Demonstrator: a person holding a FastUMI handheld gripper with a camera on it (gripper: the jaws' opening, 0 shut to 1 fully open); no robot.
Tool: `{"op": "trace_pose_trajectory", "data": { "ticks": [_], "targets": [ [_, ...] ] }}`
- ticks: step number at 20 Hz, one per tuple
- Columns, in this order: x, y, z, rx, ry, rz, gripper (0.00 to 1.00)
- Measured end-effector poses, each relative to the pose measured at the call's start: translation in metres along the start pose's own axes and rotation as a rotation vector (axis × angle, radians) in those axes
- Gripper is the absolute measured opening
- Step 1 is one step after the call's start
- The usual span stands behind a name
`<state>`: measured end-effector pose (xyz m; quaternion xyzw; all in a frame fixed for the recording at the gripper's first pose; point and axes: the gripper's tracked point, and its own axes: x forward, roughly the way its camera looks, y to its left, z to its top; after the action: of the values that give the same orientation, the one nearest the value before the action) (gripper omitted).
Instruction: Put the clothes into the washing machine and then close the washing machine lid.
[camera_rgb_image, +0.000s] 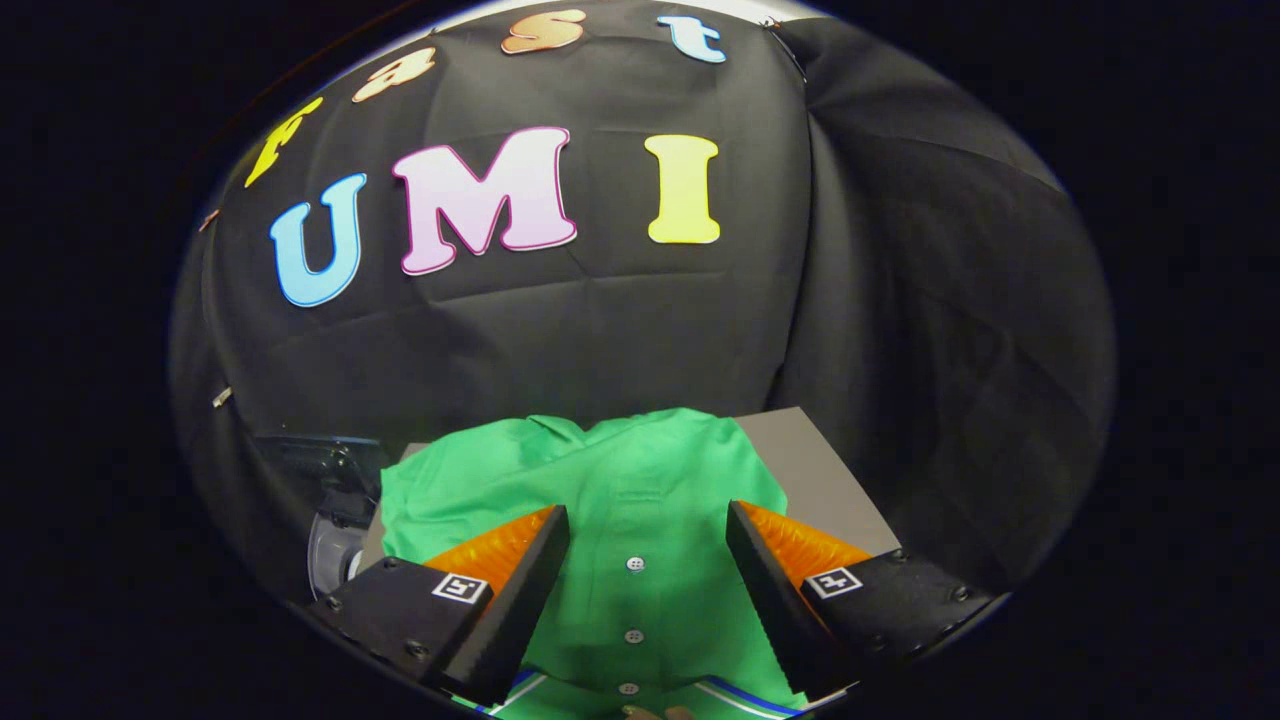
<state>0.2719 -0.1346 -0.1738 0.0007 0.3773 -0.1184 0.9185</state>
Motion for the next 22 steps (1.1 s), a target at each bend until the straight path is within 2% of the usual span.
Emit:
{"op": "trace_pose_trajectory", "data": {
  "ticks": [9,13,14,17,18,19,22],
  "targets": [
    [0.02,0.002,-0.019,-0.01,0.102,0.007,0.99],
    [0.021,0.007,-0.02,-0.013,0.137,0.047,0.98],
    [0.022,0.012,-0.02,-0.02,0.142,0.076,0.93],
    [0.021,0.008,-0.018,0.002,0.157,0.092,0.29],
    [0.022,0.009,-0.017,0.03,0.151,0.1,0.29],
    [0.022,0.009,-0.017,0.037,0.153,0.112,0.07],
    [0.017,0.01,-0.019,0.023,0.141,0.124,0.07]
  ]
}}
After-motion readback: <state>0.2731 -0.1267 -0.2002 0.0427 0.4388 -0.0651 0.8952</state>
